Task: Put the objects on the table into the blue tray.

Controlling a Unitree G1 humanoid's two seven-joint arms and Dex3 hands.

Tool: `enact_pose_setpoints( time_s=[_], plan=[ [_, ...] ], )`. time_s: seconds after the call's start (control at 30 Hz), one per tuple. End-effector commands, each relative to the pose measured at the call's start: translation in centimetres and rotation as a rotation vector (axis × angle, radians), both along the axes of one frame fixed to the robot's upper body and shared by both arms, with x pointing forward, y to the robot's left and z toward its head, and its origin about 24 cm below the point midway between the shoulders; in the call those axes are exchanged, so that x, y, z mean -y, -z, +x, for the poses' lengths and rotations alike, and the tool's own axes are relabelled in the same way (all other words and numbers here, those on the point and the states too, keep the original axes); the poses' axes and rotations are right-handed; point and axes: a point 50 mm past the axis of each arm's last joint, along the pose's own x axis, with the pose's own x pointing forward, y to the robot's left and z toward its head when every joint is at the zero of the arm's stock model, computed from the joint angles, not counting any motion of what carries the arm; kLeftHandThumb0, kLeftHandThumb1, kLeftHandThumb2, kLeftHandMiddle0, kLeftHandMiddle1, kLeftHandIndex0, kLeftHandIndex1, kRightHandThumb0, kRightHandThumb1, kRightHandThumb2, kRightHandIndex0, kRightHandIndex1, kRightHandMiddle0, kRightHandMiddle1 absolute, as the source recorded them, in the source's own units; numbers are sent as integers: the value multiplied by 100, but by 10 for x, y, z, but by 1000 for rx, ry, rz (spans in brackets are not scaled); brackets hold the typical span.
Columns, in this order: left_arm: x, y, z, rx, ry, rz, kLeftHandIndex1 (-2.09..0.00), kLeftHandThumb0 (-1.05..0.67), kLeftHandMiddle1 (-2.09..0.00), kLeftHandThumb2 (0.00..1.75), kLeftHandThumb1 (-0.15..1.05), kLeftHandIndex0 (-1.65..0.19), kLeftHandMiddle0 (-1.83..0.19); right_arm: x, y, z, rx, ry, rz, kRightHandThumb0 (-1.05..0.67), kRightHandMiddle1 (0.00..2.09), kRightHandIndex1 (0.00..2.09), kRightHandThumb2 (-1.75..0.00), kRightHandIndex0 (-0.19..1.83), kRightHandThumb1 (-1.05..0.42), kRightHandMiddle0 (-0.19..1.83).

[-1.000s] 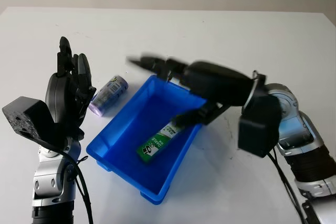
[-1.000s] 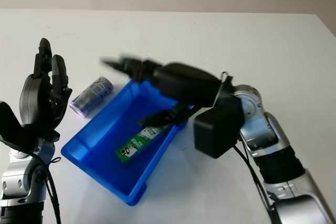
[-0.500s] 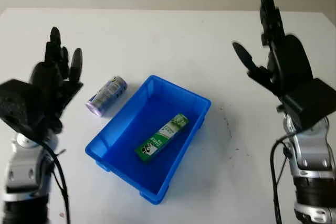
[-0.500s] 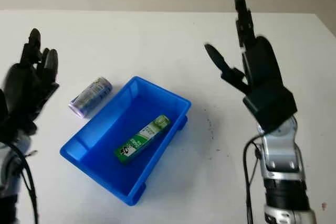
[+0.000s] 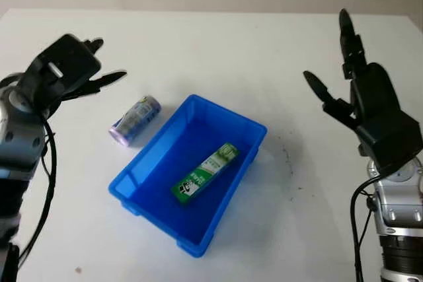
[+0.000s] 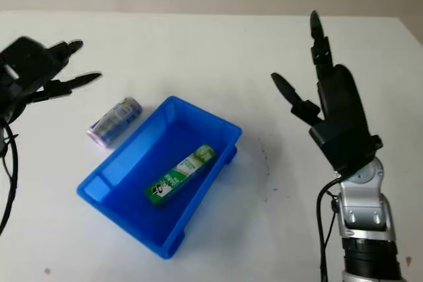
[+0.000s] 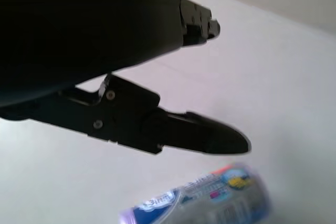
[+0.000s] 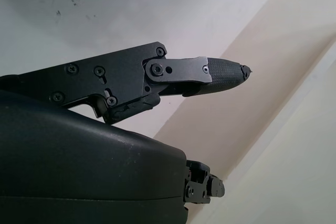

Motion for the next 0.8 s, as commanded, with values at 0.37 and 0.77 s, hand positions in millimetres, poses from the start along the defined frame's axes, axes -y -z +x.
enact_pose_setpoints(
  time_s=[0.37, 0.77],
  plan=[
    [5, -1, 12, -211, 63, 280, -108, -89, -174, 22, 105, 15, 19, 4, 1, -3, -4, 36, 23, -71, 6, 7, -29, -4, -105, -5],
    [12, -8, 0, -291, 153, 346, -191, -97, -209, 43, 105, 19, 19, 4, 2, -3, -6, 46, 7, -72, 6, 6, -28, -2, -105, -3]
  ],
)
